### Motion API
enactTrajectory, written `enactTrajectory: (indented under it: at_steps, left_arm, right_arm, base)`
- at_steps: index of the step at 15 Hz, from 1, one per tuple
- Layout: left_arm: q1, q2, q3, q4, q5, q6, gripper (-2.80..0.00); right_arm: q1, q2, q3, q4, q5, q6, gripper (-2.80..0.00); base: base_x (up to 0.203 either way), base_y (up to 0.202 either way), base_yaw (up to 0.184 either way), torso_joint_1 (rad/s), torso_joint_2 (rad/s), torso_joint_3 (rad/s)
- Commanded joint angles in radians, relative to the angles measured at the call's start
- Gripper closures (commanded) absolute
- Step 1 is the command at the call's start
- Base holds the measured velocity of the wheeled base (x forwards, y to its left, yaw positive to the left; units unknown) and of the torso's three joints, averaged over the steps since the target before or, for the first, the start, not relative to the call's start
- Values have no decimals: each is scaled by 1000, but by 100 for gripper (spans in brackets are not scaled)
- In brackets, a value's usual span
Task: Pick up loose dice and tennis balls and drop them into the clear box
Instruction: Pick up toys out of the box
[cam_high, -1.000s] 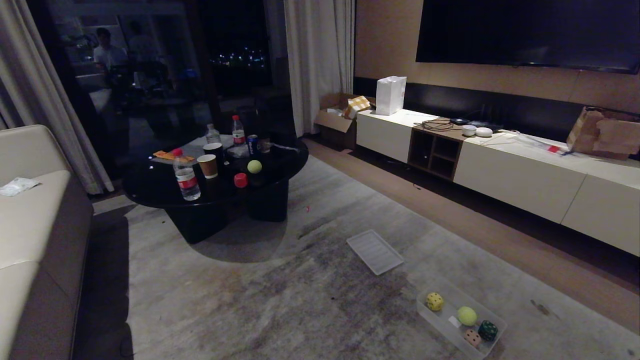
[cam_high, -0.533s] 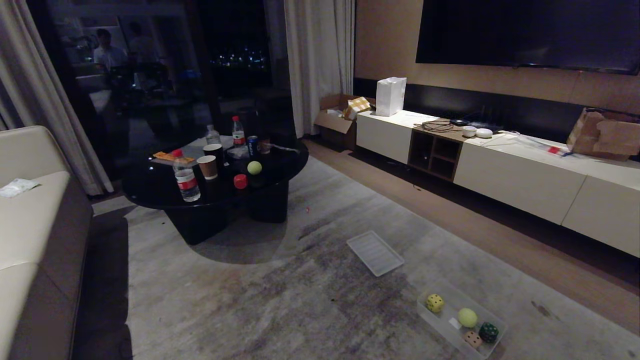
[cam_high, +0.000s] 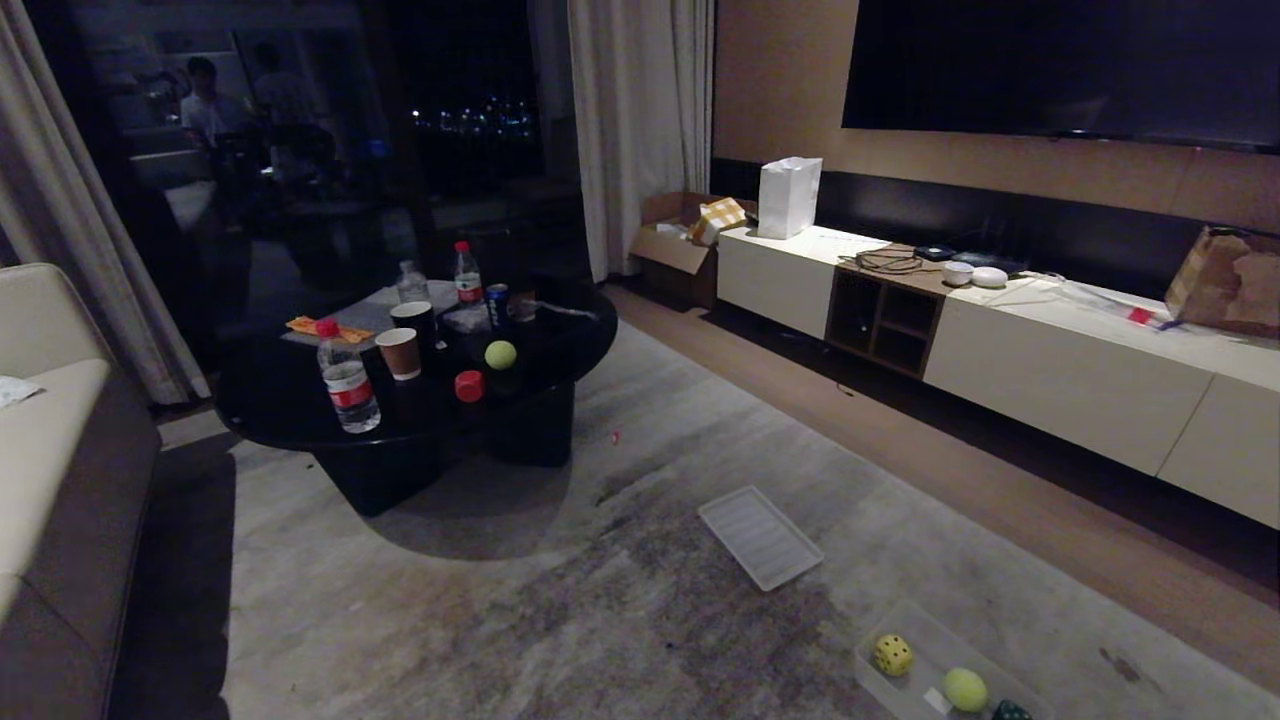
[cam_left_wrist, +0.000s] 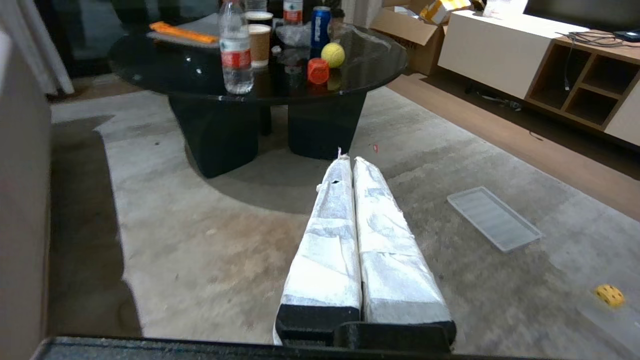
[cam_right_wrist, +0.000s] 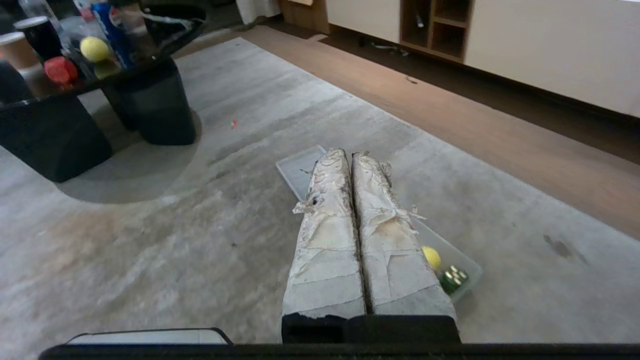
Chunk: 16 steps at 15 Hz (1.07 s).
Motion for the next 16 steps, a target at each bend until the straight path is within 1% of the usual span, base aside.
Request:
enactTrajectory:
  at_steps: [1,8,16]
  left_arm:
    - [0,2,2,0,0,-2,0]
    - [0,2,2,0,-1,5,0]
    - [0,2,2,1,0,1,0]
  right_arm:
    - [0,1,0,1,0,0,0]
    - [0,1,0,1,0,0,0]
    - [0,1,0,2,-1,0,0]
  base:
    - [188,0,5,4,2,4]
    - [178,0,0,4,3,3]
    - [7,0,0,0,1,0]
